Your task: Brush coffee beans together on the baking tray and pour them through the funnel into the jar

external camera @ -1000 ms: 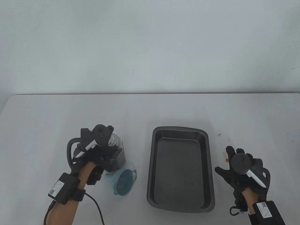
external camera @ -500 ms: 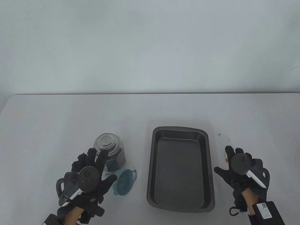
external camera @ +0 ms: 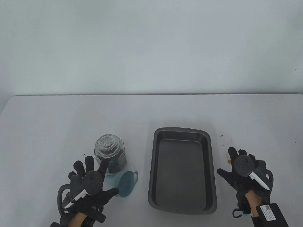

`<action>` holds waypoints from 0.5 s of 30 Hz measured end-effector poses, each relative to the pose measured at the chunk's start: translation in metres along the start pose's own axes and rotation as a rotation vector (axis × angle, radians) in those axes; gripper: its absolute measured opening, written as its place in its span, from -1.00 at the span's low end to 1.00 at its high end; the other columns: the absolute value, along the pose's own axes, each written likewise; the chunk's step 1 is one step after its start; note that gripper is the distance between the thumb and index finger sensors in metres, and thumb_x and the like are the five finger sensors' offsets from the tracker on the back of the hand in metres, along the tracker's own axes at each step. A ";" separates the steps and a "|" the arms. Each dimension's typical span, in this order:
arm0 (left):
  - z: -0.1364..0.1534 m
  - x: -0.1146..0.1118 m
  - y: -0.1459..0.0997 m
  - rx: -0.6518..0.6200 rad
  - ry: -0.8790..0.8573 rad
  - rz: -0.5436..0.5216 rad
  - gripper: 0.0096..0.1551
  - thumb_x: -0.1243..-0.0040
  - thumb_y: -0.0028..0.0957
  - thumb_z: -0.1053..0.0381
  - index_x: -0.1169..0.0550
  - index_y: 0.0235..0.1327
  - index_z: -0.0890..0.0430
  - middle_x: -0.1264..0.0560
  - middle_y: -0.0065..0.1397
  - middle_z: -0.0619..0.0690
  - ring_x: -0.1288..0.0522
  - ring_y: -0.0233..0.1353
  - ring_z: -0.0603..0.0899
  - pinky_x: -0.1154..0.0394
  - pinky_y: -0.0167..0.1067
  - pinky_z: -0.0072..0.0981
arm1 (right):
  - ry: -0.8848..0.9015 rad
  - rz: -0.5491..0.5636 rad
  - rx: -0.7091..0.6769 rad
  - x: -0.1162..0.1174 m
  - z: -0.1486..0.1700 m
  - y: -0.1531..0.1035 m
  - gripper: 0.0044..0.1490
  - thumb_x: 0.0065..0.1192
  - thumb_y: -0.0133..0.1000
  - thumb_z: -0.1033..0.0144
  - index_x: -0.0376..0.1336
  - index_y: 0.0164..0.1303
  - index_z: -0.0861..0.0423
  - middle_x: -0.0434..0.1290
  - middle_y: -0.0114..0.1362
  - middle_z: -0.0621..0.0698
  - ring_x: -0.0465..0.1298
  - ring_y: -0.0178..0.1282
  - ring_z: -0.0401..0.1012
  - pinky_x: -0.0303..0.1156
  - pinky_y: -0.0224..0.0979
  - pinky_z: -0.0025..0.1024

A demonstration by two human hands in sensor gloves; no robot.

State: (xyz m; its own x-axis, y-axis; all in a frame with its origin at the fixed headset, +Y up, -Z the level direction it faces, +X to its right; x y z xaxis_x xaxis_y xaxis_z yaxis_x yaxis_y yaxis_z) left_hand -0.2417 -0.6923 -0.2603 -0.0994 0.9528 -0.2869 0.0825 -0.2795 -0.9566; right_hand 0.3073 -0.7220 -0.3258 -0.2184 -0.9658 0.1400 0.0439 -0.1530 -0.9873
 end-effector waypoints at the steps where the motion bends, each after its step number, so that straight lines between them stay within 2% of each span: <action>1: 0.000 0.000 -0.001 -0.006 0.000 -0.011 0.28 0.02 -0.18 -0.74 0.38 0.53 -0.37 0.47 0.67 0.19 0.38 0.68 0.62 0.15 0.48 0.60 | 0.001 0.001 -0.001 0.000 0.000 0.000 0.24 0.13 -0.05 -0.42 -0.41 0.56 -0.15 -0.21 0.68 0.35 -0.13 0.60 0.46 -0.07 0.45 0.46; 15: 0.004 -0.002 -0.003 -0.027 -0.010 -0.014 0.26 0.02 -0.16 -0.72 0.35 0.56 -0.36 0.43 0.69 0.19 0.35 0.69 0.61 0.15 0.50 0.59 | 0.015 0.002 -0.001 0.000 0.000 -0.002 0.24 0.12 -0.05 -0.42 -0.42 0.56 -0.15 -0.21 0.68 0.35 -0.13 0.60 0.46 -0.07 0.45 0.46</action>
Point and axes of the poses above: the tracker on the back of each hand, its own z axis roughly to the little-finger side, its own y axis roughly from the wrist to the fingertips, x = y × z, the point moved 1 cm from there along y, roughly from the wrist to the fingertips
